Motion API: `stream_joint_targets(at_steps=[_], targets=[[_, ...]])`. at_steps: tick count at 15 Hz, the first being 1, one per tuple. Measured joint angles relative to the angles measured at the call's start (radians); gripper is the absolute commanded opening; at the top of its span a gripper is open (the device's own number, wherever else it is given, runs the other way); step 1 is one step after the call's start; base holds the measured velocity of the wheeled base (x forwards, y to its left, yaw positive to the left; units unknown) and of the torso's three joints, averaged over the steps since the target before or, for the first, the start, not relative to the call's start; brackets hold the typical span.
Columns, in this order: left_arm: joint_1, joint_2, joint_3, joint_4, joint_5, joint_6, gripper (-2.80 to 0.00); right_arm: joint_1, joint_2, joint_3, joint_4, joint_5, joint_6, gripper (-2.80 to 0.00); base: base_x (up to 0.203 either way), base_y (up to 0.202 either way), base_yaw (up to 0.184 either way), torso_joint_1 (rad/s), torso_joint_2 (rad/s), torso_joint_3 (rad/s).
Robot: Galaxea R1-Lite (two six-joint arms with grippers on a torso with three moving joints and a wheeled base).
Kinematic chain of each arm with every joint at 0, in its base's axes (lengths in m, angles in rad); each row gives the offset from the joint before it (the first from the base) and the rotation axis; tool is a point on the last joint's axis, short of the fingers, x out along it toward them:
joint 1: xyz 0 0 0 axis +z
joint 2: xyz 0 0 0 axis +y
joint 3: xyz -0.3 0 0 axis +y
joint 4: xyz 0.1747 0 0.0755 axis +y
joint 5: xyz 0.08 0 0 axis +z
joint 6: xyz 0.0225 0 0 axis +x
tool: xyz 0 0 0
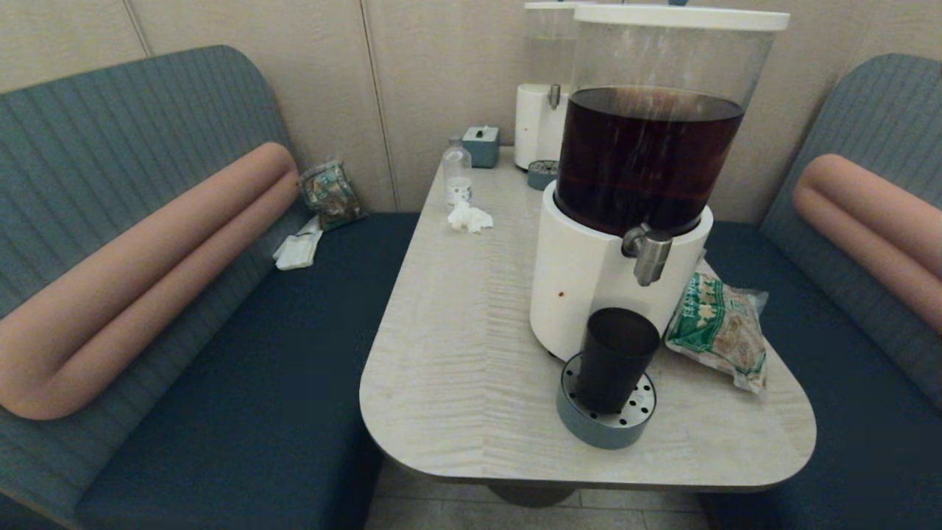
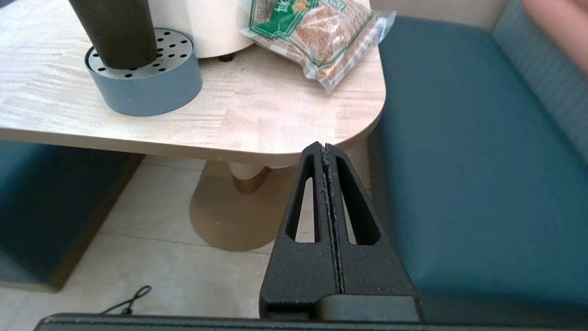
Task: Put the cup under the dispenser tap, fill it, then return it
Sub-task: Turn on the faucet
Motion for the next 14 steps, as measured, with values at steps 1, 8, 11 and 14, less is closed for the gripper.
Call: stream_joint_targets(at_steps=[1,8,11,14], targets=[[0.0,0.0,0.0,0.0,0.0,0.0,0.0,0.0,0.0,0.003,-0.001,-0.004,0.0,-2.8,0.0,0.0,0.0,0.0,0.0,0.0],[0.0,0.0,0.0,0.0,0.001,0.0,0.0,0.007,0.304,-0.507,0.111,-0.002,0.057,-2.8,0.0,0.0,0.0,0.0,0.0,0.0],[0.0,0.0,0.0,0.0,0.001,0.0,0.0,0.028,0.675,-1.099,0.324,0.029,0.096,-2.8,0.0,0.0,0.0,0.0,0.0,0.0],[0.0,0.0,0.0,-0.001,0.001,0.0,0.0,0.075,0.986,-1.659,0.603,0.104,0.122,-2.8,0.0,0.0,0.0,0.0,0.0,0.0]])
